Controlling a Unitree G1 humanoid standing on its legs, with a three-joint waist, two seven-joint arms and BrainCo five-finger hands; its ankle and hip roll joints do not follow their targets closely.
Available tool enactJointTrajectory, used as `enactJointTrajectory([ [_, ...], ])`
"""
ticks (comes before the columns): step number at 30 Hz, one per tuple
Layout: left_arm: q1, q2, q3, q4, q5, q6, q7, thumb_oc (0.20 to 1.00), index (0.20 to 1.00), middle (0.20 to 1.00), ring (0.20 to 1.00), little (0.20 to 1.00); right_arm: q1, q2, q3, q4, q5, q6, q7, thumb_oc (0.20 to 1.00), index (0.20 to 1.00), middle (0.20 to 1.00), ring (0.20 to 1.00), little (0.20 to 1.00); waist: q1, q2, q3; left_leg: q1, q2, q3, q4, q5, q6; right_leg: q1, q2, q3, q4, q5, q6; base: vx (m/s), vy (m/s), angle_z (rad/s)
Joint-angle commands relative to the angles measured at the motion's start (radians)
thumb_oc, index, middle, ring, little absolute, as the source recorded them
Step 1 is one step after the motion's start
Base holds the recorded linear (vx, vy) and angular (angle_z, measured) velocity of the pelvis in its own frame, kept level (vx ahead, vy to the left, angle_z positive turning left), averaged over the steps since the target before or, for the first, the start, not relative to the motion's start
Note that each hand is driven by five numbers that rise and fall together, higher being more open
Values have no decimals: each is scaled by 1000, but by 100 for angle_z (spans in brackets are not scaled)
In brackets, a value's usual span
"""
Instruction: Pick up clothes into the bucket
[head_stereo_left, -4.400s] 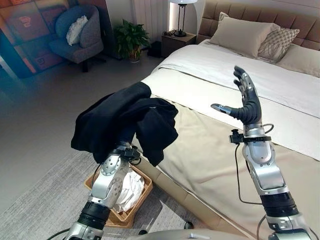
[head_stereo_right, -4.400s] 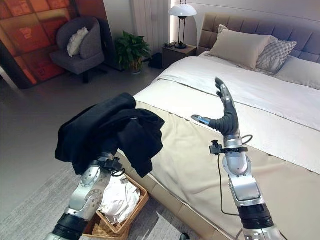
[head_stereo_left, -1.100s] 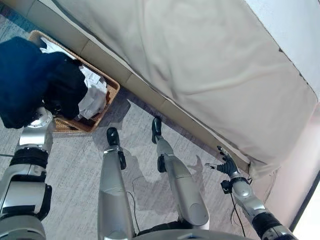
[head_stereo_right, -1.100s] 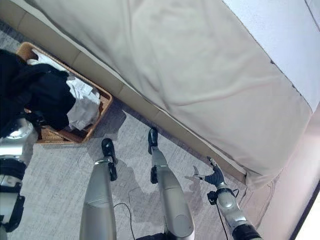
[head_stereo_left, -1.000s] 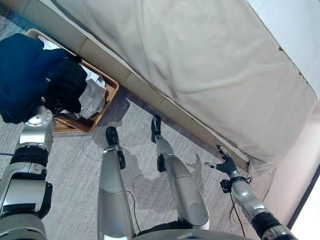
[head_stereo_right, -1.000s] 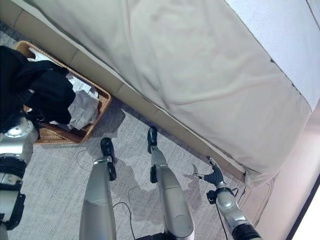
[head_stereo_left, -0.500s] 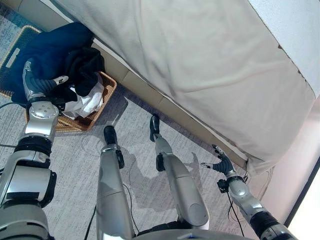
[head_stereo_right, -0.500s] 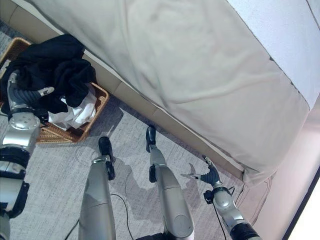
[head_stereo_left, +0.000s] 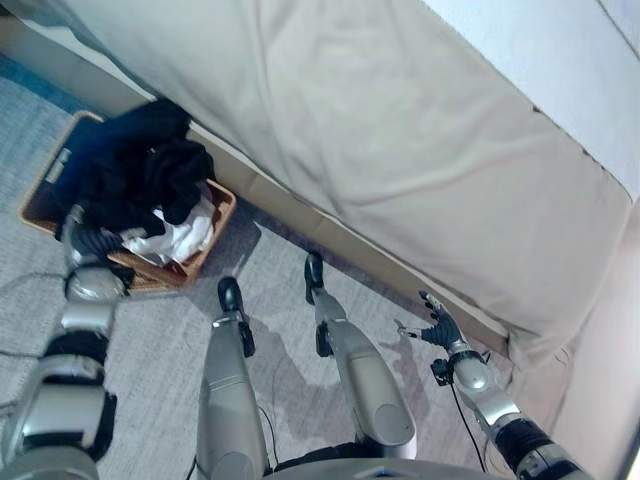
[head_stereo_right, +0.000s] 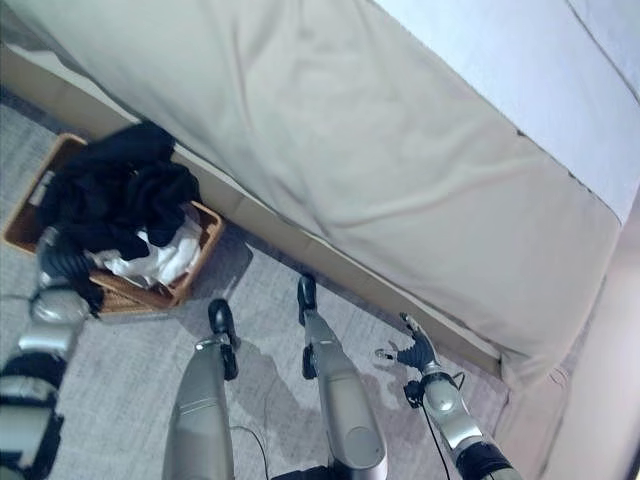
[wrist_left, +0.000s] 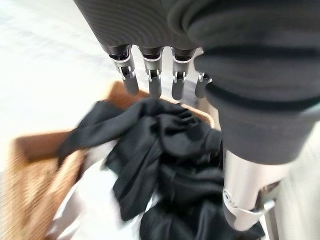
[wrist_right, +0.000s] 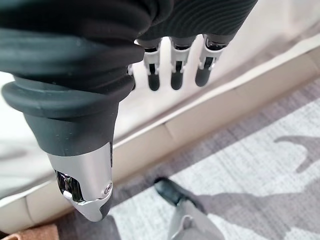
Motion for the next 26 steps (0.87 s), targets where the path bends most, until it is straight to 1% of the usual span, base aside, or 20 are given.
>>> enactJointTrajectory([
  [1,21,-24,36,24,19,-38,2,1000,1000,1000,1000,1000,-8,-59,-52,-21,-31,16,-16,1000,1000,1000,1000,1000,51,36,28,70,-60,-93,-68,48,-9,59,-65,-41,60,-46,69,63,-67,9],
  [2,72,-70,39,-41,1,-66,10,1000,1000,1000,1000,1000,2,-61,-63,-18,-35,17,-20,1000,1000,1000,1000,1000,57,52,19,104,-64,-96,-93,57,-12,84,-66,-47,65,-57,66,120,-98,13],
  [3,125,-139,27,-56,-28,-108,-2,1000,1000,1000,1000,1000,9,-52,-76,23,-35,14,-24,1000,1000,1000,1000,1000,63,80,-15,160,-70,-102,-134,70,-16,125,-65,-56,70,-78,59,96,-86,15],
  [4,125,-139,27,-56,-28,-108,-2,1000,1000,1000,1000,1000,9,-52,-75,23,-35,14,-24,1000,1000,1000,1000,1000,61,78,-17,158,-73,-103,-139,76,-16,123,-68,-57,68,-76,60,121,-93,26],
  [5,155,-178,23,-78,-61,-136,-16,1000,1000,1000,1000,1000,12,-45,-84,46,-26,9,-25,1000,1000,1000,1000,1000,69,94,-35,191,-73,-106,-155,78,-19,153,-62,-62,70,-89,56,93,-85,24],
  [6,179,-212,20,-66,-79,-146,-31,1000,1000,1000,1000,1000,18,-38,-87,56,-22,6,-20,1000,1000,1000,1000,1000,69,103,-60,218,-75,-109,-179,88,-20,176,-59,-66,66,-94,54,153,-114,29],
  [8,223,-247,7,-66,-93,-177,-56,1000,1000,1000,1000,1000,32,-25,-90,98,-26,-1,-19,1000,1000,1000,1000,1000,76,124,-109,276,-74,-112,-220,100,-26,225,-50,-72,56,-109,48,133,-115,20],
  [9,236,-268,1,-50,-91,-176,-66,1000,1000,1000,1000,1000,37,-18,-87,119,-30,-4,-17,1000,1000,1000,1000,1000,78,135,-132,302,-73,-114,-238,107,-28,248,-46,-75,50,-116,45,148,-164,14],
  [10,270,-291,-31,-60,-39,-188,-65,1000,1000,1000,1000,1000,51,-4,-85,153,-38,-7,-15,1000,1000,1000,1000,1000,80,152,-178,355,-69,-114,-275,119,-34,300,-35,-80,34,-132,41,113,-117,6],
  [11,270,-291,-31,-60,-39,-188,-65,1000,1000,1000,1000,1000,51,-4,-85,153,-38,-6,-15,1000,1000,1000,1000,1000,80,152,-177,356,-69,-114,-276,119,-34,300,-35,-80,34,-132,41,118,-156,3],
  [12,283,-312,-60,-41,-4,-200,-78,1000,1000,1000,1000,1000,55,9,-77,203,-36,-11,-4,1000,1000,1000,1000,1000,81,167,-217,401,-60,-115,-303,127,-41,349,-29,-89,19,-147,37,46,-76,4],
  [13,283,-312,-60,-41,-4,-200,-78,1000,1000,1000,1000,1000,55,9,-77,203,-36,-11,-4,1000,1000,1000,1000,1000,81,167,-216,401,-60,-115,-303,127,-41,349,-29,-89,19,-147,37,55,-123,7],
  [15,293,-341,-66,1,-20,-199,-110,1000,1000,1000,1000,1000,61,22,-77,238,-25,-14,9,1000,1000,1000,1000,1000,80,176,-251,440,-50,-111,-316,129,-46,390,-25,-94,8,-159,33,55,-91,3],
  [16,304,-368,-71,68,-45,-184,-162,1000,1000,1000,1000,1000,65,31,-81,260,-3,-14,31,1000,1000,1000,1000,1000,75,184,-287,477,-43,-106,-326,126,-49,428,-19,-94,-1,-170,29,100,-88,-1],
  [18,319,-392,-78,104,-48,-177,-188,1000,1000,1000,1000,1000,69,45,-84,289,22,-10,53,1000,1000,1000,1000,1000,73,190,-310,510,-34,-103,-334,125,-51,463,-14,-96,-5,-181,23,78,-84,-5],
  [19,326,-402,-80,132,-62,-165,-215,1000,1000,1000,1000,1000,74,53,-90,301,47,-8,68,1000,1000,1000,1000,1000,72,191,-322,523,-30,-102,-337,124,-52,478,-11,-97,-7,-186,20,36,-52,-5],
  [20,326,-402,-80,133,-62,-165,-216,1000,1000,1000,1000,1000,74,53,-90,301,47,-8,68,1000,1000,1000,1000,1000,72,191,-321,524,-30,-102,-338,124,-52,479,-11,-97,-7,-186,20,40,-40,5],
  [22,336,-422,-97,183,-50,-147,-250,1000,1000,1000,1000,1000,77,74,-113,334,123,-4,95,1000,1000,1000,1000,1000,65,195,-341,548,-25,-98,-340,121,-54,504,-5,-95,-8,-195,13,51,-35,6],
  [23,347,-434,-114,227,-17,-132,-273,1000,1000,1000,1000,1000,87,97,-127,361,183,-1,123,1000,1000,1000,1000,1000,60,195,-356,567,-20,-96,-342,117,-54,525,1,-96,-10,-203,9,45,-29,2],
  [26,364,-446,-113,222,-34,-130,-286,1000,1000,1000,1000,1000,98,109,-124,368,202,-1,141,1000,1000,1000,1000,1000,58,195,-364,581,-20,-96,-342,113,-54,543,3,-94,-13,-207,5,34,-17,2],
])
